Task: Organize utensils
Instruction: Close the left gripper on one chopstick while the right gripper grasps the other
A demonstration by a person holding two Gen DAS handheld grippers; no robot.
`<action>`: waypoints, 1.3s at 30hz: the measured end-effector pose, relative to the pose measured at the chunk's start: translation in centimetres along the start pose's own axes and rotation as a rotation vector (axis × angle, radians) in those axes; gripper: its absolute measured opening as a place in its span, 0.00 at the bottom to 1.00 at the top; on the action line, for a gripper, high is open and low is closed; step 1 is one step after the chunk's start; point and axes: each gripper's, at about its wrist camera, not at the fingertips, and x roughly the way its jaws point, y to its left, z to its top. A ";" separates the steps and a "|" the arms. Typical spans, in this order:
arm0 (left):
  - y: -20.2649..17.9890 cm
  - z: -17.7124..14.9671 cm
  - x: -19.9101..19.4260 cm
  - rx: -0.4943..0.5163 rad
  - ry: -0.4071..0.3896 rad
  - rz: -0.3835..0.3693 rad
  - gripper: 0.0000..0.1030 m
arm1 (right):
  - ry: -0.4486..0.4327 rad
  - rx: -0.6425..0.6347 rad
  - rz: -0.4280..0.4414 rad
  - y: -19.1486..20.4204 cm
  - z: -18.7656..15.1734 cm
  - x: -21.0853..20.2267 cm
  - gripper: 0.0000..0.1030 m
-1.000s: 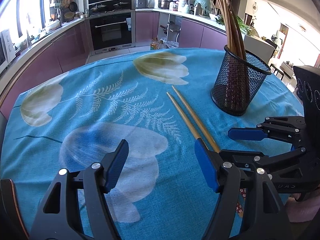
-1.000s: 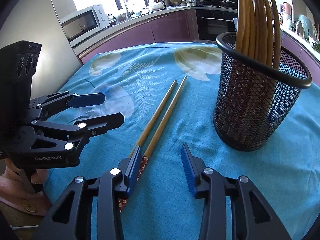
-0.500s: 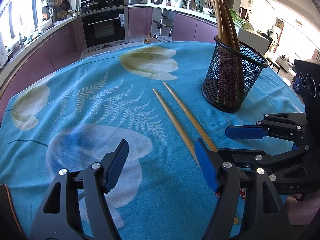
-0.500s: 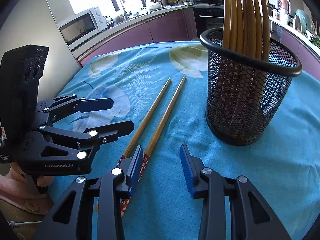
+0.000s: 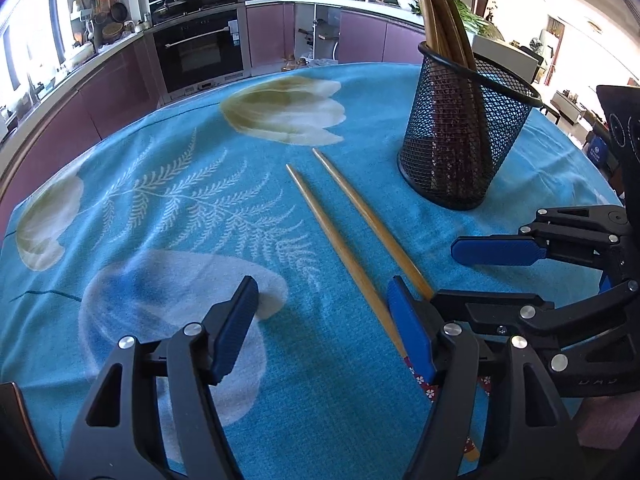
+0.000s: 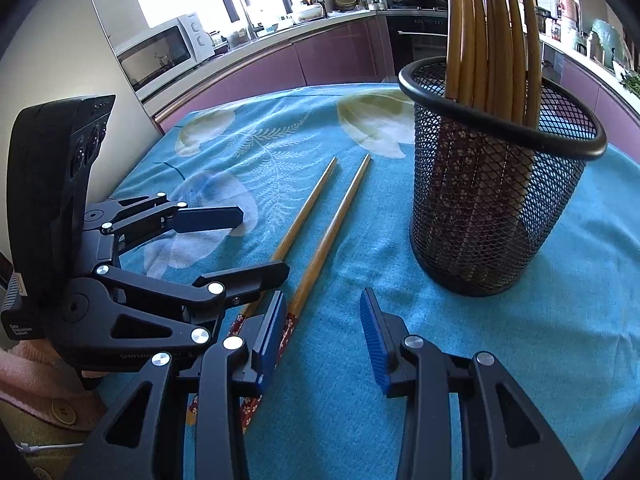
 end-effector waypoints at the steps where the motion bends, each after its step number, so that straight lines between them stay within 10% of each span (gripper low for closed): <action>1: 0.0 0.0 0.0 0.001 0.000 0.001 0.63 | -0.001 0.001 0.000 0.0 0.1 0.1 0.35; 39: 1.7 -0.3 -0.7 -0.093 -0.012 -0.036 0.08 | -0.059 0.096 0.035 -0.6 1.9 0.7 0.06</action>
